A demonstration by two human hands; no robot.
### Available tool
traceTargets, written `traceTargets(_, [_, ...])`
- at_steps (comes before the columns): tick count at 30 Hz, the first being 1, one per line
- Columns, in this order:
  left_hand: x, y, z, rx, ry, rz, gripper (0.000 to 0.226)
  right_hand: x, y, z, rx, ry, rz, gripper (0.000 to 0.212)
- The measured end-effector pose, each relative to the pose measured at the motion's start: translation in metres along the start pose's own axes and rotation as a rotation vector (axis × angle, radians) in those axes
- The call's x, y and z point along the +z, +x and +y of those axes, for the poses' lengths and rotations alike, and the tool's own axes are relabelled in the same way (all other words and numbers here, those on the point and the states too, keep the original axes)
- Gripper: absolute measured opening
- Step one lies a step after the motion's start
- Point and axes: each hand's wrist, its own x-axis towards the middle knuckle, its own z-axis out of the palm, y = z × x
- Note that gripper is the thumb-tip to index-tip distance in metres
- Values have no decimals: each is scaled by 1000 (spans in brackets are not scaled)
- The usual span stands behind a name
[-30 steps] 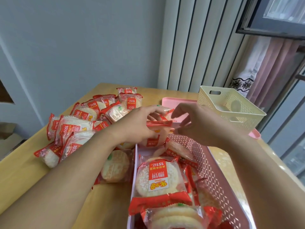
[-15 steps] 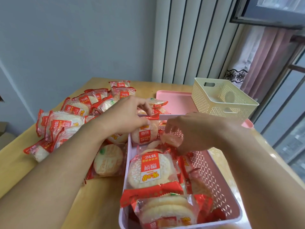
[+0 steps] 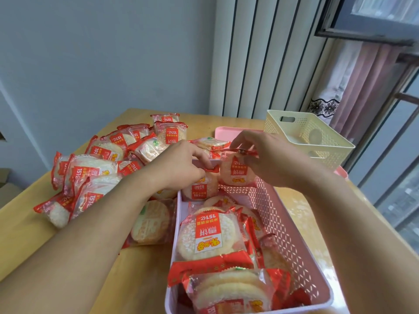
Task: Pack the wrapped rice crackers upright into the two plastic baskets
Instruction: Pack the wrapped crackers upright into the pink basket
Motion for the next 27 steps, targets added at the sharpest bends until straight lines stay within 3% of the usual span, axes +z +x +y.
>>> traceTargets(4, [-1, 0, 1, 31, 32, -13, 45, 0, 1, 2, 4, -48, 41, 29])
traceTargets(7, [-1, -2, 3, 39, 45, -29, 42, -5, 0, 3, 8, -63, 53, 27])
traceTargets(10, [-3, -3, 5, 107, 7, -7, 27, -20, -5, 1, 24, 17, 116, 21])
traceTargets(15, [-7, -3, 11, 177, -143, 88, 42, -49, -17, -3, 38, 219, 196, 15])
traceTargets(18, [-2, -2, 12, 214, -257, 118, 25, -51, -19, -1, 87, 328, 174, 14])
traceTargets(20, [0, -1, 11, 216, -321, 171, 15, -48, -19, 2, 118, 306, 114, 22])
traceTargets(23, [-4, -1, 13, 205, -396, 192, 13, -41, -18, -1, 85, 198, 45, 64])
traceTargets(24, [-6, -2, 13, 202, -404, 177, 11, -39, -18, -4, 43, 190, 57, 69])
traceTargets(27, [-5, -5, 18, 213, -338, 148, 6, -27, -14, -13, -70, 163, 92, 37])
